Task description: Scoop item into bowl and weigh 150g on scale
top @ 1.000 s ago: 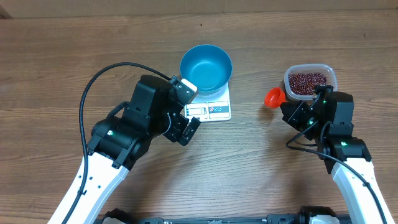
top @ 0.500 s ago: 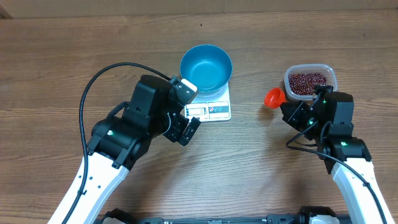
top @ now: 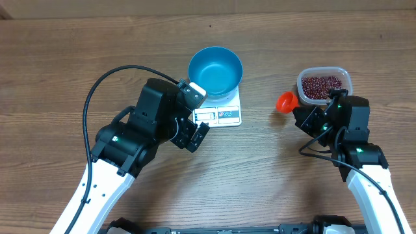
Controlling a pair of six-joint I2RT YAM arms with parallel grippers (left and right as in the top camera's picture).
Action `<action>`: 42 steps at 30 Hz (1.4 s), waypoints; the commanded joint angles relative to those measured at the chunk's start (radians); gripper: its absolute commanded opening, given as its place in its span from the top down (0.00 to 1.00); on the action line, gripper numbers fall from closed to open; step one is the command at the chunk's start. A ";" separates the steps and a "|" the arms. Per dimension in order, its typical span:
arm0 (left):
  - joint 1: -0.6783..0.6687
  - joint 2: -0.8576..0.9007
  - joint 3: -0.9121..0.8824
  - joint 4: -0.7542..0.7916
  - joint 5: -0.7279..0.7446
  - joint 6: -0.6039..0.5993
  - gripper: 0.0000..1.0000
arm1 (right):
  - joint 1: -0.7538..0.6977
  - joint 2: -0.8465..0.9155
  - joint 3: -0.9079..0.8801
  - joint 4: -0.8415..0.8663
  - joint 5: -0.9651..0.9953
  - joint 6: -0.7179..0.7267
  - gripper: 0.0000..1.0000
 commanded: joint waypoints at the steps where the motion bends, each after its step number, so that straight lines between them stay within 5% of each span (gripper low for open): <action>1: 0.003 0.000 -0.003 0.001 0.000 0.019 0.01 | -0.002 -0.014 0.033 0.005 -0.005 -0.008 0.96; 42: 0.003 0.000 -0.003 0.001 0.000 0.019 0.00 | -0.002 -0.014 0.033 0.005 -0.021 -0.016 0.96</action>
